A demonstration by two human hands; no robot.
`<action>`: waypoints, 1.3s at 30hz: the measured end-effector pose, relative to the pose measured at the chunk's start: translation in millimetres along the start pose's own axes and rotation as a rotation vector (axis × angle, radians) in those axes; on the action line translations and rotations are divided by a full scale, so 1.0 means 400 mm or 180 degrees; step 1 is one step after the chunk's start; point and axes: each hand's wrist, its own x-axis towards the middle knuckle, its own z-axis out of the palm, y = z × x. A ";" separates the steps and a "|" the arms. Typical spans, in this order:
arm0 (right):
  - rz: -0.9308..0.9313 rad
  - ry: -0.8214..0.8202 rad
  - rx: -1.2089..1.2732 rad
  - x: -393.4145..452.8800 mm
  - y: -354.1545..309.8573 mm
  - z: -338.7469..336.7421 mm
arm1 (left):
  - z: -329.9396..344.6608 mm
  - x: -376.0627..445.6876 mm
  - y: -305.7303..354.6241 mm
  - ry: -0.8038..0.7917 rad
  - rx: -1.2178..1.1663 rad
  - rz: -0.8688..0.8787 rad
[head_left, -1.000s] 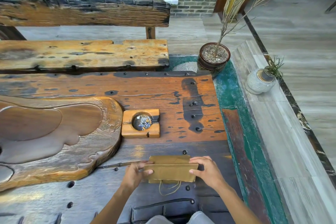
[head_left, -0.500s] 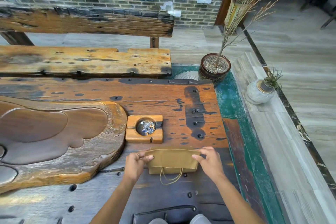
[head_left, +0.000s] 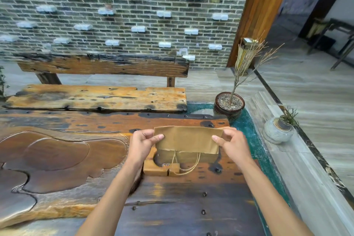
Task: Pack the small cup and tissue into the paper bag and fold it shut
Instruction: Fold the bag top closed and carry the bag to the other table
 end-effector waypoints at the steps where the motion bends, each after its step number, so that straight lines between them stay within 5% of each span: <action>1: -0.0172 0.0058 0.0016 0.003 -0.026 -0.018 | -0.007 0.006 0.030 0.0025 -0.0049 0.0055; 21: -0.1599 0.0310 0.1103 -0.037 -0.446 -0.194 | -0.160 -0.061 0.463 0.0586 -0.0928 0.0877; 39: -0.2033 -0.1243 0.1624 -0.139 -0.773 0.197 | -0.599 -0.355 0.413 0.2253 -0.0630 0.0876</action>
